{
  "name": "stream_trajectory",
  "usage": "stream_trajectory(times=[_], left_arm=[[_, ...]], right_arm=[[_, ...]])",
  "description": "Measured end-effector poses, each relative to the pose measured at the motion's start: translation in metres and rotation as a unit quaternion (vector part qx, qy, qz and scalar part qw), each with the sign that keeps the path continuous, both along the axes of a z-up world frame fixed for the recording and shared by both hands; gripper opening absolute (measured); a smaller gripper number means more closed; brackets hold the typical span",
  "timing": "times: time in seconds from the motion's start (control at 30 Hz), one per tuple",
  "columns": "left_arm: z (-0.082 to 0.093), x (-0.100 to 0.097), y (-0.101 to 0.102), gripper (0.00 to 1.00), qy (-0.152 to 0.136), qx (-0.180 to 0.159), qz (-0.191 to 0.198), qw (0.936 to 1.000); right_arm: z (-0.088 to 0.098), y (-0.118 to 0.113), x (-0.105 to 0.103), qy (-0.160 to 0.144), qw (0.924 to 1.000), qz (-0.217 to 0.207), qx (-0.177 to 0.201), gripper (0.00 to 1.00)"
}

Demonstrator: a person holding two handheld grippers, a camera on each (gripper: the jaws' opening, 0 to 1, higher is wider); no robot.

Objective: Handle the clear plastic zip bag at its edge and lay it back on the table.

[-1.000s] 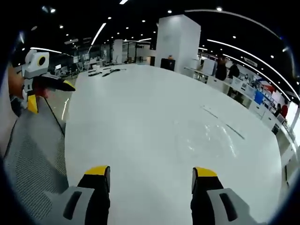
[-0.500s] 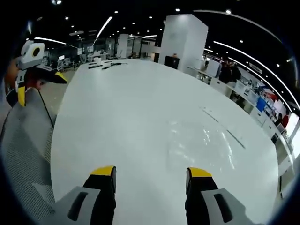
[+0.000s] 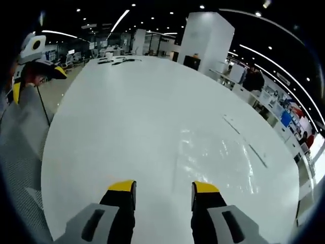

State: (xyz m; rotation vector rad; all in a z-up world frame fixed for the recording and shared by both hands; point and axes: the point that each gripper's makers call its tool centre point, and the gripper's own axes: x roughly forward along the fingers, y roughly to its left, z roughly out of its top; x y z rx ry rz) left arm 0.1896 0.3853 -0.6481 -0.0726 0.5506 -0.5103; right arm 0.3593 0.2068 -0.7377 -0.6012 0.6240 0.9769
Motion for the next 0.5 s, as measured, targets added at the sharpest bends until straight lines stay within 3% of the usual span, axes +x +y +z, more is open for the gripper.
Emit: stream_trajectory(times=[0.5], left_arm=[[-0.006,0.003,0.002,0.85,0.007,0.001,0.002,1.0000]], right_arm=[[-0.018,-0.004,0.014,0.001,0.9994,0.012,-0.032,0.21]])
